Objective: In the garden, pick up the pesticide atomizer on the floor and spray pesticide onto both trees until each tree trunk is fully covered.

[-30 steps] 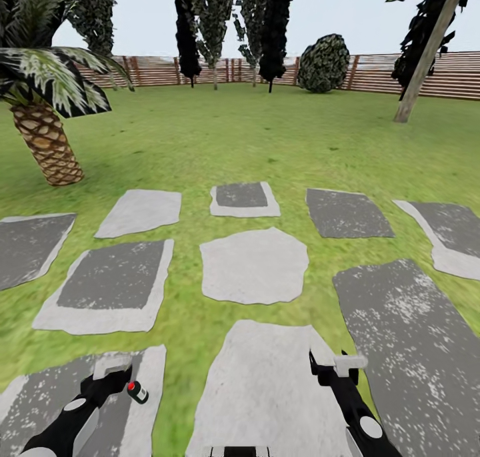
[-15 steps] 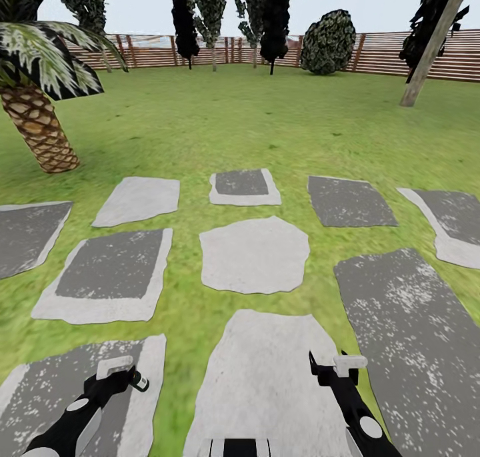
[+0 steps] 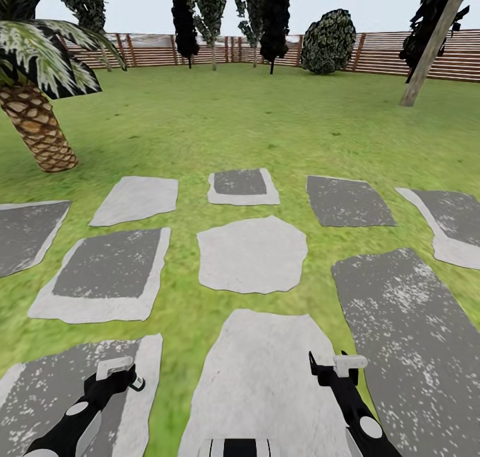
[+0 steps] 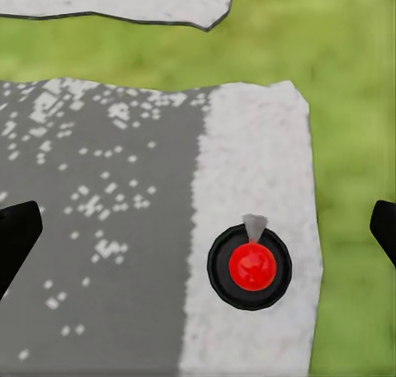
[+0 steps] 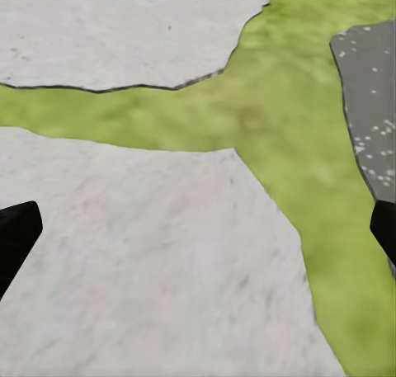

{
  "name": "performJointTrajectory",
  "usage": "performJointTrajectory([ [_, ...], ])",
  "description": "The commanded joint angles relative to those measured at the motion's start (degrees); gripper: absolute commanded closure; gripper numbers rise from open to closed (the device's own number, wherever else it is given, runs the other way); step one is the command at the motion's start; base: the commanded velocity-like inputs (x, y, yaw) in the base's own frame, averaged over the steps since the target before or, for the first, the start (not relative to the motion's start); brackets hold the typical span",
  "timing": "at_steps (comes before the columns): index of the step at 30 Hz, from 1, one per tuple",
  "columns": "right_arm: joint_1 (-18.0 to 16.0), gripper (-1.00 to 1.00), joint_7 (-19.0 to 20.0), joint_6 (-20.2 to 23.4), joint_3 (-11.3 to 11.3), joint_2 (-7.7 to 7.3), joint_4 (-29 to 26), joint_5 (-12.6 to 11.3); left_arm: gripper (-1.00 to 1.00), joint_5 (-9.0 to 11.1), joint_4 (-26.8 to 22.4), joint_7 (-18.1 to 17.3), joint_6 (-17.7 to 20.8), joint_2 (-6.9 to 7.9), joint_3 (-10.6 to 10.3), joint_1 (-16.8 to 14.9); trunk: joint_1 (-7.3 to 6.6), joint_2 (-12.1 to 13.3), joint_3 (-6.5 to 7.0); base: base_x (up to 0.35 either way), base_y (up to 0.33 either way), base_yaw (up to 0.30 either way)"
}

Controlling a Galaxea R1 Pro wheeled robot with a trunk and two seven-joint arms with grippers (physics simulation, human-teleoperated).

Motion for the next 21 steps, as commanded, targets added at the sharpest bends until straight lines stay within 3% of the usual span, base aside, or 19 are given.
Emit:
performJointTrajectory([
  [1, 0.0, -1.0, 0.0, -0.2, 0.0, 0.0, 0.0, 0.0, -1.0, 0.0, 0.1, -0.3, -0.2, -0.02, 0.3, 0.0, -0.01, 0.0, -0.04, 0.0, -0.003, 0.0],
  [5, 0.0, -1.0, 0.0, -0.2, 0.0, 0.0, 0.0, 0.0, -1.0, 0.1, 0.1, -0.3, -0.2, -0.02, 0.3, 0.0, 0.01, 0.0, -0.28, 0.0, 0.0, 0.0],
  [21, 0.0, -1.0, 0.0, -0.2, 0.0, 0.0, 0.0, 0.0, -1.0, -0.3, 0.1, -0.3, -0.2, -0.23, 0.2, 0.0, 0.43, -0.2, -5.14, 0.0, 0.0, -0.004],
])
